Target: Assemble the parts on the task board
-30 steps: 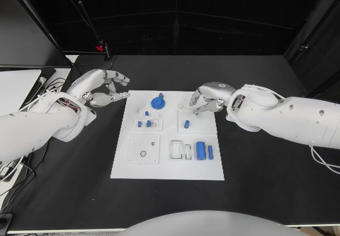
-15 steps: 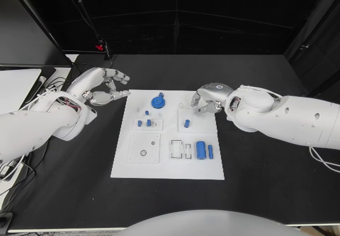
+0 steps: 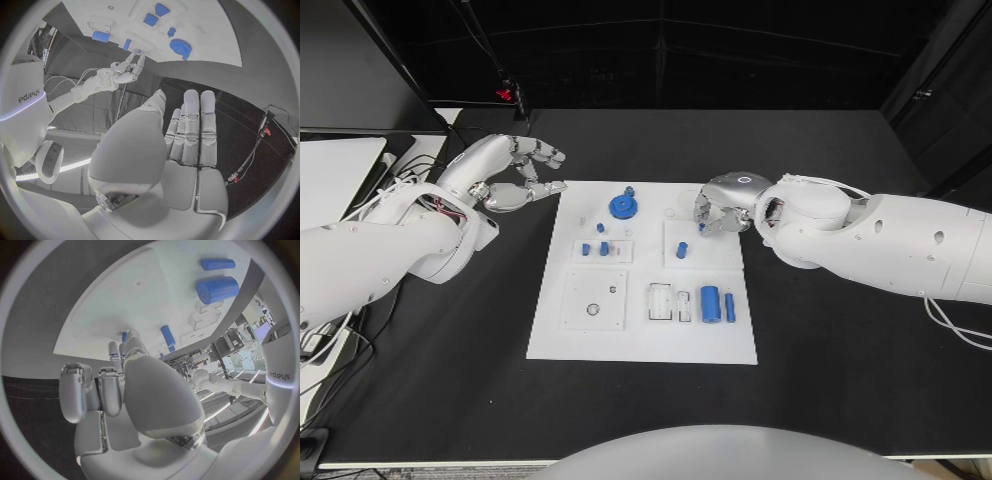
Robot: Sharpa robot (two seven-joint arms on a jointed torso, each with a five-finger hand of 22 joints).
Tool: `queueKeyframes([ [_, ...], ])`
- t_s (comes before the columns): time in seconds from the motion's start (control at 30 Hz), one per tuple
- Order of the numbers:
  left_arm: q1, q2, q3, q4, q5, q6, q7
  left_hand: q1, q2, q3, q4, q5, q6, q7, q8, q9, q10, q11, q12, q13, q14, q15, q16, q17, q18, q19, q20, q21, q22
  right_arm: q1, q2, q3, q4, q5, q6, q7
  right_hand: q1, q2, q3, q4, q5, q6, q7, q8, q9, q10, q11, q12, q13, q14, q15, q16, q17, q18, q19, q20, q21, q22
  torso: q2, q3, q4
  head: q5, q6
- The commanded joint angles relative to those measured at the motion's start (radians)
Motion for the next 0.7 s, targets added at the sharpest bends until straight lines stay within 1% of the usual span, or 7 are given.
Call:
queueKeyframes([
  [0.03, 0.002, 0.000, 0.001, 0.001, 0.008, -0.008, 0.014, -0.007, 0.003, -0.004, -0.002, 0.005, 0.005, 0.001, -0.002, -0.002, 0.000, 0.003, 0.006, -0.001, -0.005, -0.002, -0.006, -0.002, 0.017, -0.005, 0.001, -0.005, -0.002, 0.001, 0.004, 0.000, -0.001, -0.014, 0.041, -0.030, -0.007, -0.002, 0.008, -0.002, -0.006, 0.009, -0.002, -0.005, 0.001, 0.013, -0.003, -0.010, -0.001, 0.074, -0.008, -0.004, 0.109, -0.013, 0.046, -0.008, -0.004, 0.205, 0.000, -0.0003, -0.0005, 0.001, -0.001],
  [0.17, 0.002, -0.001, 0.001, 0.003, 0.008, -0.006, 0.013, -0.006, 0.004, -0.003, -0.002, 0.005, 0.004, 0.001, -0.002, -0.002, 0.000, 0.003, 0.006, -0.001, -0.004, -0.002, -0.006, -0.002, 0.017, -0.004, 0.001, -0.006, -0.002, 0.001, 0.008, 0.000, -0.006, -0.014, 0.049, -0.036, -0.008, -0.004, 0.016, -0.003, -0.007, 0.017, -0.004, -0.011, 0.001, 0.033, -0.006, -0.020, -0.001, 0.074, -0.010, -0.005, 0.108, -0.014, 0.048, -0.012, -0.002, 0.207, 0.000, -0.0005, -0.0003, 0.001, -0.002],
  [0.3, 0.002, 0.000, 0.001, 0.003, 0.008, -0.005, 0.016, -0.004, 0.006, -0.002, -0.002, 0.006, 0.004, 0.001, -0.002, -0.002, -0.001, 0.003, 0.006, -0.001, -0.003, -0.003, -0.007, -0.003, 0.017, -0.003, 0.001, -0.008, -0.003, 0.000, 0.011, 0.000, -0.009, -0.014, 0.054, -0.036, 0.001, -0.009, 0.028, -0.002, -0.007, 0.027, -0.003, -0.020, 0.002, 0.066, -0.009, -0.038, -0.002, 0.075, -0.012, -0.004, 0.114, -0.016, 0.052, -0.015, 0.002, 0.211, 0.001, 0.0005, 0.0012, 0.003, -0.001],
  [0.33, 0.002, 0.000, 0.001, 0.003, 0.008, -0.004, 0.017, -0.004, 0.006, -0.001, -0.002, 0.006, 0.004, 0.001, -0.003, -0.002, -0.001, 0.003, 0.006, -0.001, -0.003, -0.003, -0.007, -0.003, 0.017, -0.003, 0.001, -0.008, -0.003, 0.000, 0.011, 0.000, -0.010, -0.014, 0.053, -0.035, 0.001, -0.009, 0.030, -0.002, -0.007, 0.028, -0.003, -0.021, 0.002, 0.070, -0.009, -0.040, -0.002, 0.076, -0.013, -0.004, 0.115, -0.016, 0.052, -0.015, 0.002, 0.211, 0.001, 0.0007, 0.0011, 0.003, -0.001],
  [0.37, 0.002, 0.000, 0.001, 0.003, 0.008, -0.004, 0.017, -0.003, 0.006, -0.001, -0.002, 0.007, 0.004, 0.001, -0.003, -0.002, -0.001, 0.003, 0.006, -0.001, -0.002, -0.003, -0.007, -0.003, 0.017, -0.003, 0.001, -0.008, -0.003, -0.001, 0.012, 0.000, -0.011, -0.014, 0.052, -0.033, 0.002, -0.009, 0.033, -0.002, -0.007, 0.032, -0.003, -0.022, 0.002, 0.078, -0.009, -0.043, -0.002, 0.076, -0.013, -0.003, 0.116, -0.016, 0.052, -0.015, 0.002, 0.211, 0.000, -0.0002, -0.0009, 0.005, -0.002],
  [0.5, 0.002, 0.001, 0.001, 0.002, 0.008, -0.002, 0.017, -0.002, 0.007, -0.001, -0.002, 0.007, 0.004, 0.001, -0.003, -0.002, -0.001, 0.003, 0.006, -0.001, -0.002, -0.003, -0.007, -0.003, 0.018, -0.003, 0.001, -0.009, -0.003, -0.001, 0.015, 0.000, -0.012, -0.014, 0.049, -0.028, 0.004, -0.008, 0.040, -0.002, -0.007, 0.046, -0.003, -0.022, 0.003, 0.102, -0.012, -0.052, -0.002, 0.076, -0.015, -0.003, 0.117, -0.016, 0.052, -0.017, 0.003, 0.212, 0.000, 0.0003, -0.0005, 0.004, -0.007],
  [0.7, 0.002, 0.001, 0.001, 0.000, 0.008, 0.000, 0.015, -0.002, 0.007, 0.000, -0.002, 0.007, 0.004, 0.001, -0.003, -0.002, -0.001, 0.003, 0.006, -0.002, -0.002, -0.003, -0.007, -0.004, 0.018, -0.002, 0.001, -0.009, -0.003, -0.003, 0.017, 0.000, -0.012, -0.014, 0.043, -0.024, 0.006, -0.004, 0.052, -0.002, -0.007, 0.074, -0.010, -0.019, 0.006, 0.135, -0.019, -0.069, -0.002, 0.076, -0.021, -0.003, 0.117, -0.016, 0.053, -0.021, 0.003, 0.212, 0.000, 0.0002, -0.0011, 0.005, -0.005],
])
